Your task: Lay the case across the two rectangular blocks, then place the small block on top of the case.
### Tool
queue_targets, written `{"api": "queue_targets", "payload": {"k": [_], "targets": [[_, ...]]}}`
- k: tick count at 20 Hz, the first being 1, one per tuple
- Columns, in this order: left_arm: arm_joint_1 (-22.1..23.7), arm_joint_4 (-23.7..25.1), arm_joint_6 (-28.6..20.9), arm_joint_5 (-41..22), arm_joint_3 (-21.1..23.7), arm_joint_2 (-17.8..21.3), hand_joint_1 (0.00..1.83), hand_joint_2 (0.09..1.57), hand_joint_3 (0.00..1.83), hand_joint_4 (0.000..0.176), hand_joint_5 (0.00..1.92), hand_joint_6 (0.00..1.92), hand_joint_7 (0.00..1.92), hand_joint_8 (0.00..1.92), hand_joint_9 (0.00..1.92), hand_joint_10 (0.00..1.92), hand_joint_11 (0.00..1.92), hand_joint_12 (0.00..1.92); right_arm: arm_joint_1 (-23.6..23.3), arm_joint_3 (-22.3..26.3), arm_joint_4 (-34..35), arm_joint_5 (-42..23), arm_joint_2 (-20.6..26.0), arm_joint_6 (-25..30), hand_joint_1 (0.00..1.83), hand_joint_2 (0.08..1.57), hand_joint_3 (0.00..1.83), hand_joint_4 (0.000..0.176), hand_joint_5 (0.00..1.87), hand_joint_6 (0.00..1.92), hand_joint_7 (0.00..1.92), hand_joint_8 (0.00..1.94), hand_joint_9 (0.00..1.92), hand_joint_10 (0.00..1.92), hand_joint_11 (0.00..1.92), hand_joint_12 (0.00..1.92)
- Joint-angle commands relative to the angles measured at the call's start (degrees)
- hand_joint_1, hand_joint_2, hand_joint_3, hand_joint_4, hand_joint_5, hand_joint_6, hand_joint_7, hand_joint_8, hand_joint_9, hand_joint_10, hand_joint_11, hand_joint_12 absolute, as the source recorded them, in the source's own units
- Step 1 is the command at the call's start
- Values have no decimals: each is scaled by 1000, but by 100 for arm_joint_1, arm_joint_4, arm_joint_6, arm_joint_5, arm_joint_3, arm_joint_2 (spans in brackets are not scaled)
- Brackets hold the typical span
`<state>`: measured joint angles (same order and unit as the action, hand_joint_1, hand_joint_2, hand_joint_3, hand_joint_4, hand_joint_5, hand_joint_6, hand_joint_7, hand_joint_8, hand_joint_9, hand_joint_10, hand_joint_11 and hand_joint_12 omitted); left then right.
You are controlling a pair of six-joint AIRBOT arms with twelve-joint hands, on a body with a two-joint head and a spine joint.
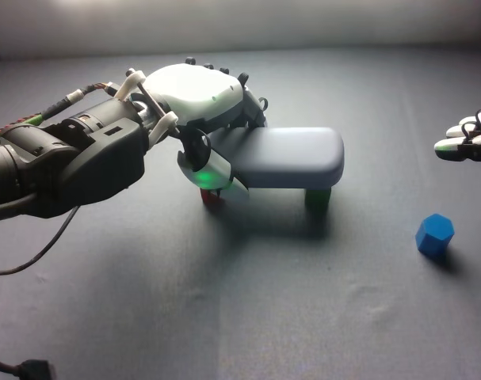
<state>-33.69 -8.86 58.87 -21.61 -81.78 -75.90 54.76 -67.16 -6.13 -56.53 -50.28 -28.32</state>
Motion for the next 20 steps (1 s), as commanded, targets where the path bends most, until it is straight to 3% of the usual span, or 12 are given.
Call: {"api": "queue_targets", "payload": {"k": [1,2,3,5,7,9,12,14,18,19,20], "targets": [[104,2,7,-627,-22,-33,1183,988,0,0,970,286,1078,48,1136,12,709,996,-65,-25,176,-638,5,29,534,1306,1,10,389,0,326,0,279,0,0,628],[105,2,32,-610,-23,-37,1189,967,0,0,970,96,1059,17,1112,5,663,997,-65,-25,176,-638,5,29,534,1306,1,6,389,1,331,3,287,4,7,629],[104,2,38,-599,-26,-43,1196,960,0,0,978,30,1047,5,1096,3,645,1006,-65,-25,178,-638,5,29,546,1306,0,8,389,1,331,2,288,3,5,638],[102,2,38,-597,-29,-47,1211,937,0,0,975,9,1071,13,1126,16,692,1030,-65,-25,179,-638,5,30,547,1301,0,16,395,2,338,3,292,3,0,652],[103,2,38,-595,-28,-47,1187,920,0,0,954,1,1065,6,1115,9,690,1010,-65,-24,179,-638,6,31,547,1307,2,5,392,0,339,2,290,1,0,651],[103,2,38,-595,-25,-42,1196,899,0,0,965,0,1101,10,1143,17,677,1098,-65,-22,179,-638,6,32,518,1304,1,6,386,0,336,1,286,3,0,639],[100,2,39,-606,-2,-17,1112,883,0,0,918,0,1006,0,1034,0,486,1275,-65,-22,187,-638,6,38,532,1307,2,0,401,1,354,3,305,5,3,677],[99,2,39,-614,8,-9,1105,870,0,0,869,0,921,0,962,0,428,1227,-65,-22,192,-639,6,40,532,1306,0,7,386,1,325,0,279,0,0,639],[86,2,40,-601,10,2,1076,850,0,0,796,0,846,0,855,0,326,1140,-65,-21,195,-639,6,42,540,1306,0,0,398,3,345,5,299,5,0,679],[82,2,41,-600,10,2,1056,838,0,0,747,0,798,0,787,0,248,1185,-65,-20,195,-639,6,42,522,1307,1,6,392,0,343,3,299,3,3,681],[78,2,41,-601,13,2,1047,833,0,0,710,0,769,0,748,0,198,1212,-65,-18,195,-639,6,42,542,1308,0,0,396,2,351,4,303,4,5,691]]}}
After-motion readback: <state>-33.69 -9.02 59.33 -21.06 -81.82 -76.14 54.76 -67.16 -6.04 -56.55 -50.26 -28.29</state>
